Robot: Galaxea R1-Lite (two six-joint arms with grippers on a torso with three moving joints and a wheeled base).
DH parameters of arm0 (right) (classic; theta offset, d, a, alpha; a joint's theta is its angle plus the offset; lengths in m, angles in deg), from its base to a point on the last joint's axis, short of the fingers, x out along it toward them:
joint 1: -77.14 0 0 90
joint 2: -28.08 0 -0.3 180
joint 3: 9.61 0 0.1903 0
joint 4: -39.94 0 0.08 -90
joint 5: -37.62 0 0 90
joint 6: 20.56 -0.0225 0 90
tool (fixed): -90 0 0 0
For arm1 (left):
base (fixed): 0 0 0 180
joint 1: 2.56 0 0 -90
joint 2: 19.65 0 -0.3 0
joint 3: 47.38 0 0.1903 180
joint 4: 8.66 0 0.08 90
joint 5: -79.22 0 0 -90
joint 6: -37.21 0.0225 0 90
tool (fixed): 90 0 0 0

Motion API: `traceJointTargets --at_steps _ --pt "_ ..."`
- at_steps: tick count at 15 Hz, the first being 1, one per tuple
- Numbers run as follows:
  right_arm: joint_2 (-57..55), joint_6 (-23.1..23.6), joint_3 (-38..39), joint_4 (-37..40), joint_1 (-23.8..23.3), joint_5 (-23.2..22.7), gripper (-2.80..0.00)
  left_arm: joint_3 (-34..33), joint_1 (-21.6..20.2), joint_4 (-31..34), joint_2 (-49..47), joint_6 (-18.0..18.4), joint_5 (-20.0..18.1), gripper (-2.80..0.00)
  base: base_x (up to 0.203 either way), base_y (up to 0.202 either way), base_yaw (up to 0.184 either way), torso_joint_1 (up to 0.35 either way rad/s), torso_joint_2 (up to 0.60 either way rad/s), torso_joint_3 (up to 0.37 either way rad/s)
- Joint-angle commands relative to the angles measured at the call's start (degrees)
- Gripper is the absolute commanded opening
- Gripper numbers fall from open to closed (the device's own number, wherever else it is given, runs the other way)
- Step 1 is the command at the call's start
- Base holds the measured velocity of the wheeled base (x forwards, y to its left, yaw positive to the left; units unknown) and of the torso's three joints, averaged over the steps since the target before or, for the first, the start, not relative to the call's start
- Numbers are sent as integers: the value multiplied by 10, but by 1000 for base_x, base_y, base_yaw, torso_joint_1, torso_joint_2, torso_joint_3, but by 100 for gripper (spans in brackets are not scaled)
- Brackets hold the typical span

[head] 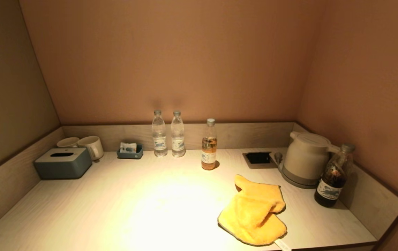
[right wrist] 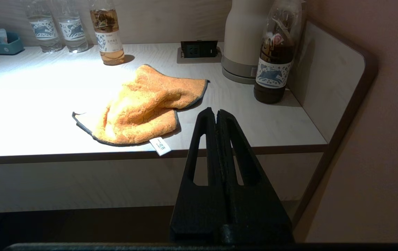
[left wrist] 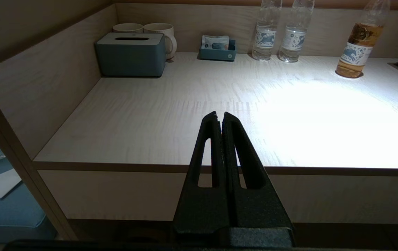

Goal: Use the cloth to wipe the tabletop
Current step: Pick up the tablecloth

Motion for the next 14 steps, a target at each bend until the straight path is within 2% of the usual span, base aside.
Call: traceJointTargets --at_steps 1,14 --pt "0 0 0 0 0 0 -280 0 0 0 0 0 0 -280 0 0 0 0 0 0" --pt "0 -1 0 0 0 0 -280 0 0 0 0 0 0 -280 0 0 0 0 0 0"
